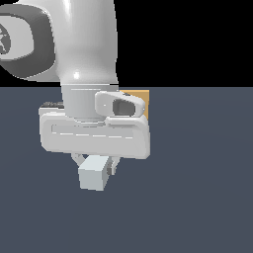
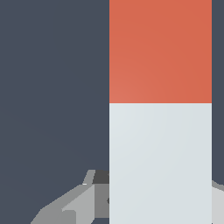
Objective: Insert the peg into the horizontal hole in a box.
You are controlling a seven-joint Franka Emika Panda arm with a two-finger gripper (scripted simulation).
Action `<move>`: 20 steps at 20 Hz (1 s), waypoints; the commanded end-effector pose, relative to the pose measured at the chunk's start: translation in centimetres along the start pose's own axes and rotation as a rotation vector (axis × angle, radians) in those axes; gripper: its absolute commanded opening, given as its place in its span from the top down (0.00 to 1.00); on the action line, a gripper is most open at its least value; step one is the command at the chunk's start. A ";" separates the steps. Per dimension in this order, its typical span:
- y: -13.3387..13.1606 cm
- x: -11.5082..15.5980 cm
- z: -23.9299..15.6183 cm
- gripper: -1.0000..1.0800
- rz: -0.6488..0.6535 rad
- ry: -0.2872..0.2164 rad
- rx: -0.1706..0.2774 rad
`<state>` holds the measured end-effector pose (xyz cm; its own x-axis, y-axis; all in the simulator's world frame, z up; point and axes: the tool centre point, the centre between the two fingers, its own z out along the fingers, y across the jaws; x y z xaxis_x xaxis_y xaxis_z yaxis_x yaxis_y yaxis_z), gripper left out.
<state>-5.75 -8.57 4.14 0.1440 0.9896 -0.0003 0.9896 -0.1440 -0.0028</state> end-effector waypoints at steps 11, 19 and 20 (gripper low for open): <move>0.7 14.3 -4.0 1.00 0.022 0.000 -0.003; 1.3 20.3 -5.7 1.00 0.031 0.000 -0.003; 1.4 20.7 -5.8 1.00 0.032 0.000 -0.003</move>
<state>-1.68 11.00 9.56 0.1722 0.9851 -0.0010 0.9851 -0.1722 -0.0024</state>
